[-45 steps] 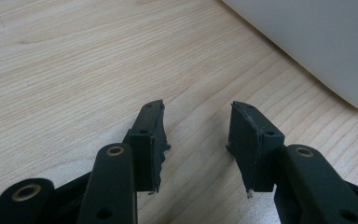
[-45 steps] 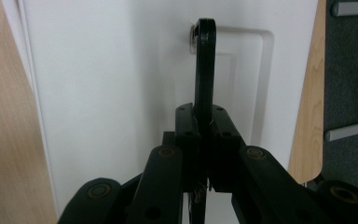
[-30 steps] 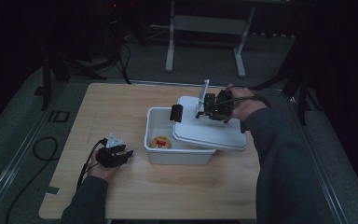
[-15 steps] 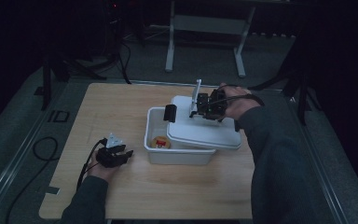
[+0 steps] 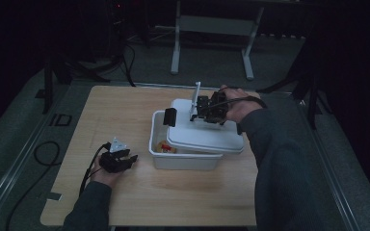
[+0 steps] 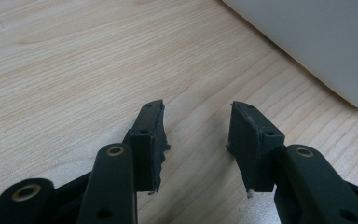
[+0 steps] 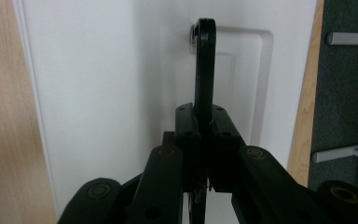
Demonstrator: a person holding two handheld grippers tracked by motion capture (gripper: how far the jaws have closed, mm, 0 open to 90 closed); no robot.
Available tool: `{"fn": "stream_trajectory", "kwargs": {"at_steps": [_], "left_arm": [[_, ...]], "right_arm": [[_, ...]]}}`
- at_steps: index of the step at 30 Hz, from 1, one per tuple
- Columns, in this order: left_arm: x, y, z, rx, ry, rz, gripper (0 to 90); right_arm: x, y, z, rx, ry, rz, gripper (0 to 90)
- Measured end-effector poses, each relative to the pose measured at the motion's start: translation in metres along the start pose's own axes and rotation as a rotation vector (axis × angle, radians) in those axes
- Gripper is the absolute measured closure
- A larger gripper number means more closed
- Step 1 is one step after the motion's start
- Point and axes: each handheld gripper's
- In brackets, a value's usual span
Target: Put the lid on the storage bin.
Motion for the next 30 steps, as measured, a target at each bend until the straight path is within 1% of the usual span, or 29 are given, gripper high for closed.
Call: {"fn": "stream_trajectory", "kwargs": {"at_steps": [5, 8, 10, 19, 20, 25, 30], "left_arm": [[0.000, 0.000, 0.000, 0.000, 0.000, -0.001, 55.8], [0.000, 0.000, 0.000, 0.001, 0.000, 0.000, 55.7], [0.000, 0.000, 0.000, 0.001, 0.001, 0.000, 55.7], [0.000, 0.000, 0.000, 0.001, 0.002, 0.000, 55.7], [0.000, 0.000, 0.000, 0.001, 0.002, 0.000, 55.7], [0.000, 0.000, 0.000, 0.001, 0.003, 0.000, 55.7], [0.000, 0.000, 0.000, 0.001, 0.003, 0.000, 55.7]], "right_arm": [[0.004, 0.001, 0.000, 0.006, 0.000, 0.003, 84.7], [0.007, 0.001, 0.001, 0.006, -0.012, 0.007, 84.7], [0.008, 0.001, 0.001, 0.004, -0.012, -0.001, 84.6], [0.018, -0.001, 0.002, 0.005, -0.017, -0.002, 84.7], [0.018, -0.001, 0.001, 0.004, -0.024, -0.008, 84.6], [0.020, 0.000, 0.002, 0.005, -0.020, -0.004, 84.7], [0.023, -0.001, 0.001, 0.001, -0.027, -0.011, 84.6]]}}
Point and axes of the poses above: each handheld gripper's, and its own axes: y roughly forward along the jaws, x roughly out of its top, z roughly to its left, and after that the axes turned 3 degrees about -x, right-handed
